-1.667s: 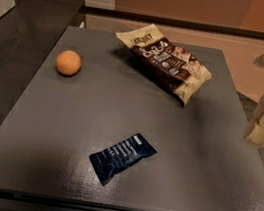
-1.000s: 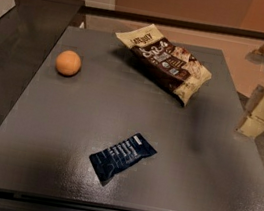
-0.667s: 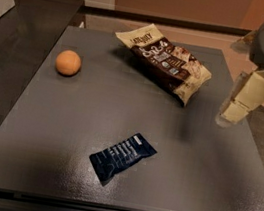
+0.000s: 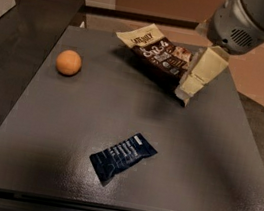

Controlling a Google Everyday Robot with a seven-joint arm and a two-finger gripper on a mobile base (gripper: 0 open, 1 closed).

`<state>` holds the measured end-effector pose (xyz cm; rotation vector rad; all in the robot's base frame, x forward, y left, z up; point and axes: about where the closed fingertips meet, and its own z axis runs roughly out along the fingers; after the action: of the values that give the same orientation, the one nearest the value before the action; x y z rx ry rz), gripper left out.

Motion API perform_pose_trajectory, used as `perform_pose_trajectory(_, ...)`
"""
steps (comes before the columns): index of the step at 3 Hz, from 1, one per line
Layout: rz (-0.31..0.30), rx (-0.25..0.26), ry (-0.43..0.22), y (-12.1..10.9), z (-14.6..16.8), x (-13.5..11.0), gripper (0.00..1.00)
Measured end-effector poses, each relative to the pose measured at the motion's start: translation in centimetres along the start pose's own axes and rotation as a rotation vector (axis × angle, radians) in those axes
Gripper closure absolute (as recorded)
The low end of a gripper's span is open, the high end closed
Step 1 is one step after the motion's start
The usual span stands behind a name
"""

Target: Move orange near rxbar blueberry

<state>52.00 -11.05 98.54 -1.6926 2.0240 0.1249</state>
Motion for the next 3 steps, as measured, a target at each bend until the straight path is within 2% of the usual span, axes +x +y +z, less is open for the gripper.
perform_pose_trajectory(2,-0.049,-0.047,-0.054,-1.6,5.7,-7.0,0.0)
perform_pose_trajectory(3,-0.103,-0.097,-0.076,-1.2,8.8,-11.5,0.0)
